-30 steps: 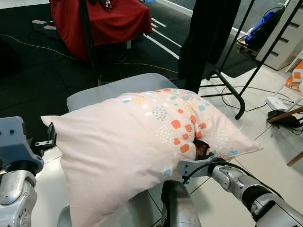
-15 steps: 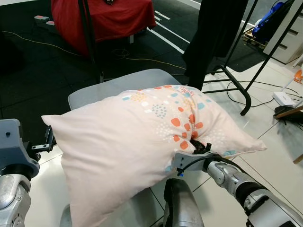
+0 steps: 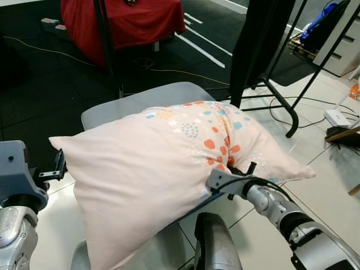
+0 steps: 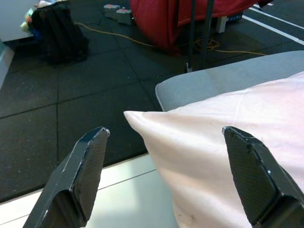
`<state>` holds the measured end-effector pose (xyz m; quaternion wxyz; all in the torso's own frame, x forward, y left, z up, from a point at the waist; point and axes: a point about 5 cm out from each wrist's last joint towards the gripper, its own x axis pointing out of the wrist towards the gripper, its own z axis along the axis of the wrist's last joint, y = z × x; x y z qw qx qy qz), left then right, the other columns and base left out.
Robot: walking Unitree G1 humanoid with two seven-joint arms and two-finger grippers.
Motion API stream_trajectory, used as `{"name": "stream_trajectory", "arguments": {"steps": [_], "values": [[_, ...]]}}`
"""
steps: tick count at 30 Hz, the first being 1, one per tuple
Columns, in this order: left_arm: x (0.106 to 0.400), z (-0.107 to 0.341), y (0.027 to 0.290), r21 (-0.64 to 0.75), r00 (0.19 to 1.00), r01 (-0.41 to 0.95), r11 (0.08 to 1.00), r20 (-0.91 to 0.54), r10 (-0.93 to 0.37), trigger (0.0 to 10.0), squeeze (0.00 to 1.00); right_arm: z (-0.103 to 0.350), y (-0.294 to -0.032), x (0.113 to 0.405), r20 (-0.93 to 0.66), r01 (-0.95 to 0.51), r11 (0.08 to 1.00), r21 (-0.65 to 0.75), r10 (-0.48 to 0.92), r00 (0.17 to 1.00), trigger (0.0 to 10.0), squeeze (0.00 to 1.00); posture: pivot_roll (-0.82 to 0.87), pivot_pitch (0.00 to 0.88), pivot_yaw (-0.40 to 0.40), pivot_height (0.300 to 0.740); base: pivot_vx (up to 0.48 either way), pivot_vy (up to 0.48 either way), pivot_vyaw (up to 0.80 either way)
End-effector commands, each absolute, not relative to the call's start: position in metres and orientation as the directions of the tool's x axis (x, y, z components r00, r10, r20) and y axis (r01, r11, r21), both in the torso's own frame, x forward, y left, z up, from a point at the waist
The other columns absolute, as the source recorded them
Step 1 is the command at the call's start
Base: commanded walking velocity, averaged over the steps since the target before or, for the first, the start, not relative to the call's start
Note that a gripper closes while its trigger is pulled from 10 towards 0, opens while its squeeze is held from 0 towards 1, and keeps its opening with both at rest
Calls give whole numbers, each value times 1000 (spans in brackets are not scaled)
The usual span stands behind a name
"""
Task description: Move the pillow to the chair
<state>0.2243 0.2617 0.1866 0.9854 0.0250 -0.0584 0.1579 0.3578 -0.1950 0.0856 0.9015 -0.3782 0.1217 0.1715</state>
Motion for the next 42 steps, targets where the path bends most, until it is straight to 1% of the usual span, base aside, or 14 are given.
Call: {"name": "stream_trajectory", "arguments": {"steps": [1, 2, 3, 4, 5, 8, 10, 12, 13, 14, 16, 27, 34, 42], "values": [[228, 178, 259, 26, 944, -316, 948, 102, 312, 10000, 0, 116, -191, 374, -257, -355, 830, -430, 264, 930, 0, 0, -13, 131, -88, 395, 0, 0, 0], [228, 178, 259, 26, 944, -316, 948, 102, 312, 10000, 0, 116, -191, 374, -257, -355, 830, -430, 264, 930, 0, 0, -13, 131, -88, 395, 0, 0, 0], [231, 176, 257, 17, 946, -313, 950, 100, 310, 10000, 0, 134, -186, 381, -188, -360, 883, -302, 316, 930, 0, 0, -14, 122, -90, 395, 0, 0, 0], [231, 176, 257, 17, 946, -313, 950, 100, 310, 10000, 0, 134, -186, 381, -188, -360, 883, -302, 316, 930, 0, 0, -14, 122, -90, 395, 0, 0, 0], [233, 175, 255, 10, 946, -310, 951, 99, 308, 10000, 0, 150, -184, 387, -124, -356, 908, -220, 336, 934, 0, 0, -22, 110, -93, 395, 0, 0, 0], [233, 175, 255, 10, 946, -310, 951, 99, 308, 10000, 0, 150, -184, 387, -124, -356, 908, -220, 336, 934, 0, 0, -22, 110, -93, 395, 0, 0, 0], [238, 173, 253, -5, 946, -308, 951, 102, 307, 10000, 0, 179, -186, 394, -16, -341, 931, -133, 342, 940, 0, 0, -49, 94, -101, 400, 0, 0, 0], [238, 173, 253, -5, 946, -308, 951, 102, 307, 10000, 0, 179, -186, 394, -16, -341, 931, -133, 342, 940, 0, 0, -49, 94, -101, 400, 0, 0, 0], [241, 171, 251, -14, 948, -301, 953, 101, 301, 10000, 0, 192, -187, 397, 32, -337, 936, -100, 342, 939, 0, 0, -59, 89, -103, 405, 0, 0, 0], [241, 171, 251, -14, 948, -301, 953, 101, 301, 10000, 0, 192, -187, 397, 32, -337, 936, -100, 342, 939, 0, 0, -59, 89, -103, 405, 0, 0, 0], [251, 164, 237, -47, 960, -265, 963, 79, 268, 10000, 0, 219, -188, 402, 120, -348, 937, -38, 350, 929, 0, 0, -81, 70, -110, 415, 0, 0, 0], [264, 154, 217, -86, 973, -225, 971, 33, 228, 10000, 0, 225, -182, 401, 145, -409, 912, 33, 401, 905, 0, 0, -84, 52, -120, 440, -32, 0, 0], [268, 155, 216, -90, 974, -222, 971, 35, 225, 10000, 0, 224, -178, 401, 136, -426, 903, 52, 416, 899, 0, 0, -82, 48, -120, 465, -437, 0, 0], [270, 157, 214, -84, 974, -216, 973, 57, 221, 10000, 0, 224, -177, 401, 136, -429, 901, 61, 418, 898, 0, 0, -79, 48, -118, 485, 0, 0, 0]]}}
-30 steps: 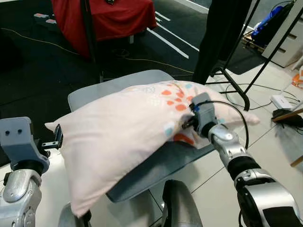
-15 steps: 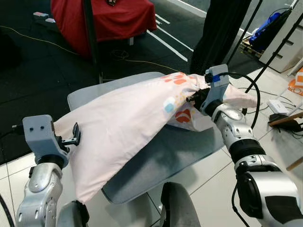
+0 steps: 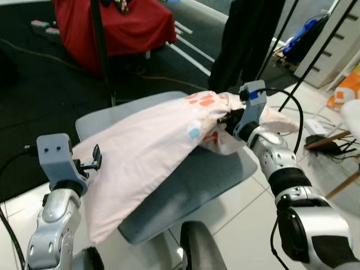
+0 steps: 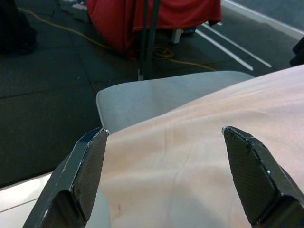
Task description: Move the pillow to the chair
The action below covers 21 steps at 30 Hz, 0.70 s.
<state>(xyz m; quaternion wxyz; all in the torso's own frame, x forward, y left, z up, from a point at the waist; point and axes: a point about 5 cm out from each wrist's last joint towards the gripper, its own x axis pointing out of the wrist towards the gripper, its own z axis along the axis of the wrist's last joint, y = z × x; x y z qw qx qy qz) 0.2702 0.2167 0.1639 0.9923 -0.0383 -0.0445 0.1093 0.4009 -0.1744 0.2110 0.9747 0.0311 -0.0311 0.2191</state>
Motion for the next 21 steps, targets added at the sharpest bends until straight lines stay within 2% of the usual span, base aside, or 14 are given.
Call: {"name": "stream_trajectory", "arguments": {"steps": [1, 4, 10, 21], "values": [[270, 158, 213, -83, 974, -215, 973, 60, 220, 10000, 0, 224, -176, 401, 135, -432, 900, 64, 421, 897, 0, 0, -79, 48, -118, 490, 0, 0, 0], [270, 158, 213, -83, 974, -215, 973, 61, 220, 10000, 0, 224, -176, 401, 135, -434, 899, 65, 423, 896, 0, 0, -79, 48, -118, 495, 0, 0, 0], [271, 155, 213, -98, 974, -219, 971, 33, 224, 10000, 0, 224, -174, 400, 134, -442, 894, 73, 431, 892, 0, 0, -77, 43, -120, 515, -480, 0, 0], [270, 155, 214, -85, 972, -222, 971, 54, 227, 10000, 0, 224, -170, 400, 137, -458, 886, 71, 447, 884, 0, 0, -73, 28, -124, 540, 0, 0, 0]]}}
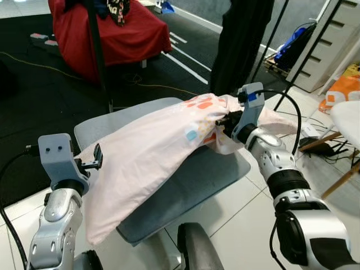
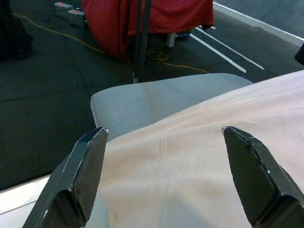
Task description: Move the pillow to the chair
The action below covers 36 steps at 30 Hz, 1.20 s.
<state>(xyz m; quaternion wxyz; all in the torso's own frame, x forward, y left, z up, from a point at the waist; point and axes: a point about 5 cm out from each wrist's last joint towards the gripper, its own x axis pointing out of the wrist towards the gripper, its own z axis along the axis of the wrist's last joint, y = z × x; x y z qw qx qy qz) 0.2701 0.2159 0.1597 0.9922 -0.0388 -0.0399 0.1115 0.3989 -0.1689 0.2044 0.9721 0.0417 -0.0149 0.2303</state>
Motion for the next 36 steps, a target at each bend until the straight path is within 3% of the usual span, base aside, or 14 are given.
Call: {"name": "stream_trajectory", "arguments": {"steps": [1, 36], "values": [[270, 154, 213, -85, 973, -221, 972, 55, 226, 10000, 0, 224, -169, 400, 136, -462, 884, 71, 450, 882, 0, 0, -72, 25, -125, 545, 0, 0, 0], [272, 151, 210, -96, 973, -220, 971, 50, 225, 10000, 0, 225, -166, 398, 131, -480, 874, 76, 468, 874, 0, 0, -90, 32, -130, 655, 0, 0, 0]]}}
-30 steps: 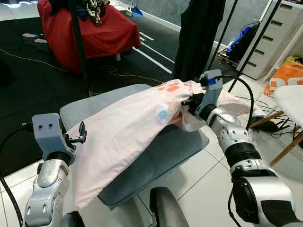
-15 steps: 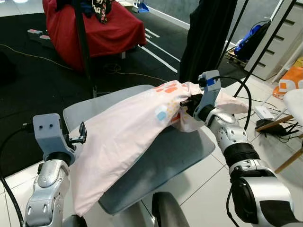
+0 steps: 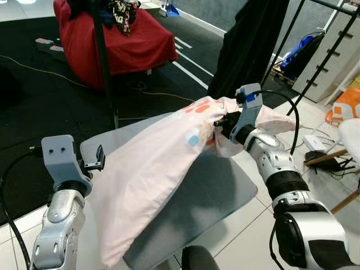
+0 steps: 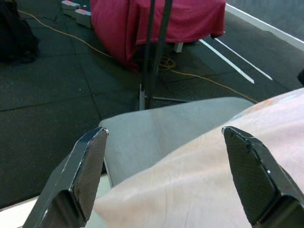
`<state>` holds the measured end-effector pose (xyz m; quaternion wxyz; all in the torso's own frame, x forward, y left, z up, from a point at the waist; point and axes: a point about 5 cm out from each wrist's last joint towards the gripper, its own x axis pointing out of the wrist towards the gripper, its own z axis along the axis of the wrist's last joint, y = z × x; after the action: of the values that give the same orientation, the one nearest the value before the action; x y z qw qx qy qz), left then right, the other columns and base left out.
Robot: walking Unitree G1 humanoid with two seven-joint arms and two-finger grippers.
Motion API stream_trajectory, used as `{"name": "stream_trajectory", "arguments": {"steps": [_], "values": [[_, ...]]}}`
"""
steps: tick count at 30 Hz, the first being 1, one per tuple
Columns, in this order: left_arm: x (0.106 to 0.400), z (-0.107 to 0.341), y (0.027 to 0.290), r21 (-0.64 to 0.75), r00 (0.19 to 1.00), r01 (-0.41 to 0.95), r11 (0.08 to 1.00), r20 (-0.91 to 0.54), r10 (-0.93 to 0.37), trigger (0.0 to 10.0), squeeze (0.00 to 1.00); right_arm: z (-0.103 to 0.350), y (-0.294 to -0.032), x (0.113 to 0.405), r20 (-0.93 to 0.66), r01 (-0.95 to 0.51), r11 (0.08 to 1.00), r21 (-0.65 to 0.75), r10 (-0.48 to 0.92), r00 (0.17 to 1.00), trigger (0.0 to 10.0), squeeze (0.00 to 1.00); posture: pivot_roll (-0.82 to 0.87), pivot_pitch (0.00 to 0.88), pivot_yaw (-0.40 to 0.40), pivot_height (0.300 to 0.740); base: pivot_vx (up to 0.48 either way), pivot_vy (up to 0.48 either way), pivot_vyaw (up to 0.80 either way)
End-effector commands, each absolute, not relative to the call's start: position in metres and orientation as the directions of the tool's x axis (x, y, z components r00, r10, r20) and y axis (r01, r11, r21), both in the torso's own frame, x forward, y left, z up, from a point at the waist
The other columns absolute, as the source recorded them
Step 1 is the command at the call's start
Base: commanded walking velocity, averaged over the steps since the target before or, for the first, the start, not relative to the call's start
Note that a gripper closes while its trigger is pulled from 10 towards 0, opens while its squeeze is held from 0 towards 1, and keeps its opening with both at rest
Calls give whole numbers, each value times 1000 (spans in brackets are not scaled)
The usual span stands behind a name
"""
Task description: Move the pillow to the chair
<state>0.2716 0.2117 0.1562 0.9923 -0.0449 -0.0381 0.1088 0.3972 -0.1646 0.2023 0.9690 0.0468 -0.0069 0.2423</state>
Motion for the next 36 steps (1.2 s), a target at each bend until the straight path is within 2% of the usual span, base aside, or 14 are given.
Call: {"name": "stream_trajectory", "arguments": {"steps": [1, 8, 26, 27, 28, 29, 36], "values": [[272, 151, 210, -96, 973, -220, 971, 50, 225, 10000, 0, 225, -166, 398, 131, -480, 874, 76, 468, 874, 0, 0, -90, 32, -130, 655, 0, 0, 0], [271, 149, 211, -96, 972, -226, 969, 38, 231, 10000, 0, 224, -164, 398, 131, -487, 870, 76, 476, 870, 0, 0, -87, 31, -130, 675, 0, 0, 0], [269, 147, 211, -94, 972, -232, 968, 21, 235, 10000, 0, 220, -162, 396, 123, -494, 867, 73, 483, 867, 0, 0, -86, 39, -131, 735, -480, 0, 0], [269, 147, 212, -93, 972, -232, 968, 26, 235, 10000, 0, 216, -161, 396, 103, -490, 868, 76, 482, 870, 2471, 0, -87, 41, -131, 740, -292, 0, 0], [269, 147, 212, -93, 972, -232, 968, 26, 235, 10000, 0, 216, -161, 396, 103, -490, 868, 76, 482, 870, 2471, 0, -87, 41, -131, 740, -292, 0, 0], [268, 147, 212, -91, 971, -235, 968, 25, 238, 10000, 0, 211, -161, 396, 75, -482, 873, 82, 476, 876, 10000, 0, -87, 41, -131, 740, 0, 0, 0], [267, 146, 213, -77, 972, -232, 970, 27, 235, 10000, 0, 200, -164, 396, 32, -418, 902, 111, 417, 908, 10000, 0, -87, 42, -130, 740, 0, 0, 0]]}}
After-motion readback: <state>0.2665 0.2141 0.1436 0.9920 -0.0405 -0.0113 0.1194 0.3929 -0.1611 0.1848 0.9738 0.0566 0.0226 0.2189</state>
